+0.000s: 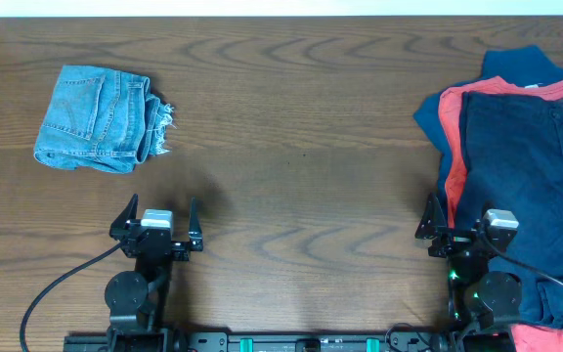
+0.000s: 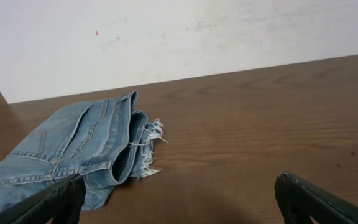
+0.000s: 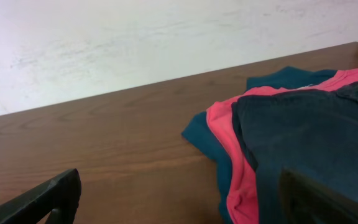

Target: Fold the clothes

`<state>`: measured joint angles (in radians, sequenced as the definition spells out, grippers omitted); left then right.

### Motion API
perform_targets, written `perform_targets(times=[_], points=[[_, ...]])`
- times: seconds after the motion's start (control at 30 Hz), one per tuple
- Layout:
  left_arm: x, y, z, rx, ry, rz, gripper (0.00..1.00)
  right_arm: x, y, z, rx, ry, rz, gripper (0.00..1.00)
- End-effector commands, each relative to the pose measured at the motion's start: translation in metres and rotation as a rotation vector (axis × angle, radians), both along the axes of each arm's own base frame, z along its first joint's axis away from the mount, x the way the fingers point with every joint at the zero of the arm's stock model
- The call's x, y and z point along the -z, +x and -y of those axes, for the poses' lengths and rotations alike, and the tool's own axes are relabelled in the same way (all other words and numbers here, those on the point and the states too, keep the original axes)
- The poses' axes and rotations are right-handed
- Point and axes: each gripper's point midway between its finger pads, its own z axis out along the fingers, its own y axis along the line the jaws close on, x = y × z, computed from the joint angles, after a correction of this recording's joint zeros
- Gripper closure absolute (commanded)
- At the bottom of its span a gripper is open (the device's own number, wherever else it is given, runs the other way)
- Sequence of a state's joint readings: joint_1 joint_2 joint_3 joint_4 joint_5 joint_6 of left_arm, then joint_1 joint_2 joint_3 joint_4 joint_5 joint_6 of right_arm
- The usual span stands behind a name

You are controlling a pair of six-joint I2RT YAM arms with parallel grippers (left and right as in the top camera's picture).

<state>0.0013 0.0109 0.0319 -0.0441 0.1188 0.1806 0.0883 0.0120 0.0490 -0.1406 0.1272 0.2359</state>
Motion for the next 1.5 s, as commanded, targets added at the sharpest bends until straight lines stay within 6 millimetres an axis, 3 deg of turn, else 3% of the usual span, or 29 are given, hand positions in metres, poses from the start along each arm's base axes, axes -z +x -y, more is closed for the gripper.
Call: perform_targets(times=[0.0,1.47], points=[[0.0157,0.0003,0.0005,0.001,-0.001,-0.036,0.02,0.0032,0.0003,0.0036,0.013,-0.005,-0.003,0.01],[0.0227,0.0009,0.0006,0.001,-0.001,-0.067,0.02,0.0033,0.0003,0.0035,0.012,-0.005,-0.003,0.01]])
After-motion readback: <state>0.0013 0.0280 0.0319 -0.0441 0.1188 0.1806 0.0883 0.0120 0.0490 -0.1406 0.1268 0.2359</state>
